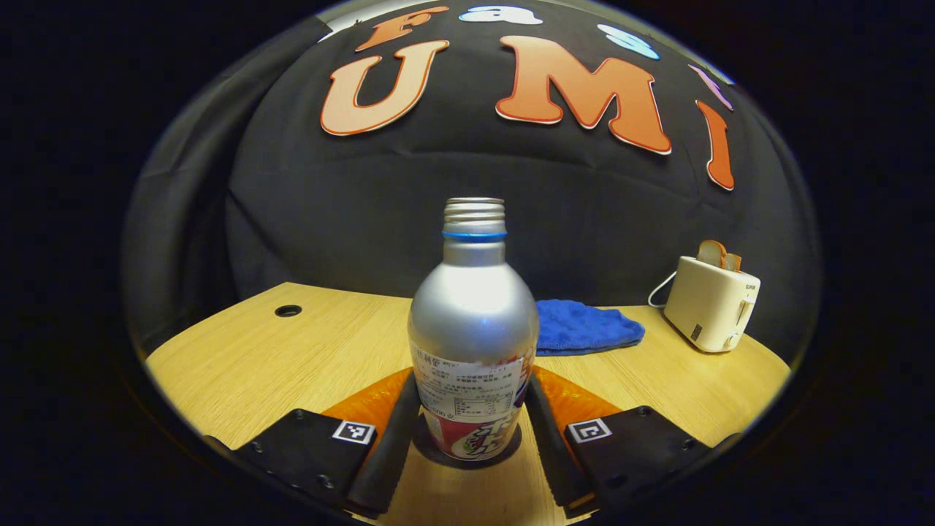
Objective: Open the teacup lid with one hand, grasp the water bottle and pour water into the teacup with the other hand; after pouring, place the water bottle on the coaster and then close the teacup lid.
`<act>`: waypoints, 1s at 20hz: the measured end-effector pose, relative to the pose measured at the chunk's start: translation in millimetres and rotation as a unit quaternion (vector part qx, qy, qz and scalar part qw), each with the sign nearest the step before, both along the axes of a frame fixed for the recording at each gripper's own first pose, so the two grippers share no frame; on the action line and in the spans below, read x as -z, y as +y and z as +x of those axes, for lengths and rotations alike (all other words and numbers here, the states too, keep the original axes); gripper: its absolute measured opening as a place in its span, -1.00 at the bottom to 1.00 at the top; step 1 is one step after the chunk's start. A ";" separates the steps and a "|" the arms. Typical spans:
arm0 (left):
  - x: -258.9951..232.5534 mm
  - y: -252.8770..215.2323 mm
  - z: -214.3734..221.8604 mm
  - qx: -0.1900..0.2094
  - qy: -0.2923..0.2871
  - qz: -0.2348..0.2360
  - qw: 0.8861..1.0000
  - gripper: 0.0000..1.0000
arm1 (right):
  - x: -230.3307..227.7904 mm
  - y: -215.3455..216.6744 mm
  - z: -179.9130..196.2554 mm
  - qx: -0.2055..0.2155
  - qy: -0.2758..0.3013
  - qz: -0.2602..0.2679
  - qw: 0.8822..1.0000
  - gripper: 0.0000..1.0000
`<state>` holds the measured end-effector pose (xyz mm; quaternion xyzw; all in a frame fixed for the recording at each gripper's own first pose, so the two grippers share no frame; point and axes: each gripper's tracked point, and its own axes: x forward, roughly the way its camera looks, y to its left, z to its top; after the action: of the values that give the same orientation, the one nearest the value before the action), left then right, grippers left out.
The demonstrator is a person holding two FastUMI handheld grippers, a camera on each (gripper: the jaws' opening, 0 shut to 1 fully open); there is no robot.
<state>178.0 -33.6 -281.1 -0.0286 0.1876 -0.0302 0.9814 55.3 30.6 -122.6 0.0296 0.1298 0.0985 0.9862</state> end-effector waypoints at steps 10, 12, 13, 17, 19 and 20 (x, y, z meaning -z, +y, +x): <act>-8.8 -2.2 -15.4 0.034 0.002 0.017 0.999 0.91 | 18.0 15.4 8.0 -0.007 0.014 -0.005 1.000 -0.58; -14.9 -0.3 -25.9 0.035 -0.005 0.022 0.999 0.86 | 20.4 20.9 9.7 -0.010 0.010 -0.012 1.000 -0.58; -16.6 0.2 -32.4 0.035 -0.007 0.021 0.999 0.86 | 21.3 23.0 10.8 -0.012 0.010 -0.016 1.000 -0.58; -30.0 10.8 -56.8 0.025 -0.022 0.010 0.999 0.91 | 32.2 24.9 8.2 -0.012 0.017 -0.014 1.000 -0.58; -40.5 20.0 -69.5 0.014 -0.033 0.004 0.999 0.84 | 31.4 20.9 10.7 -0.004 0.010 -0.019 1.000 -0.57; -46.2 22.1 -74.5 0.010 -0.040 0.002 0.999 0.84 | 33.1 21.1 9.6 -0.001 0.009 -0.029 1.000 -0.57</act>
<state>103.5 -11.5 -234.9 -0.0238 0.1484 -0.0413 0.9878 64.9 51.7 -155.7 0.0021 0.1413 0.0957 0.9853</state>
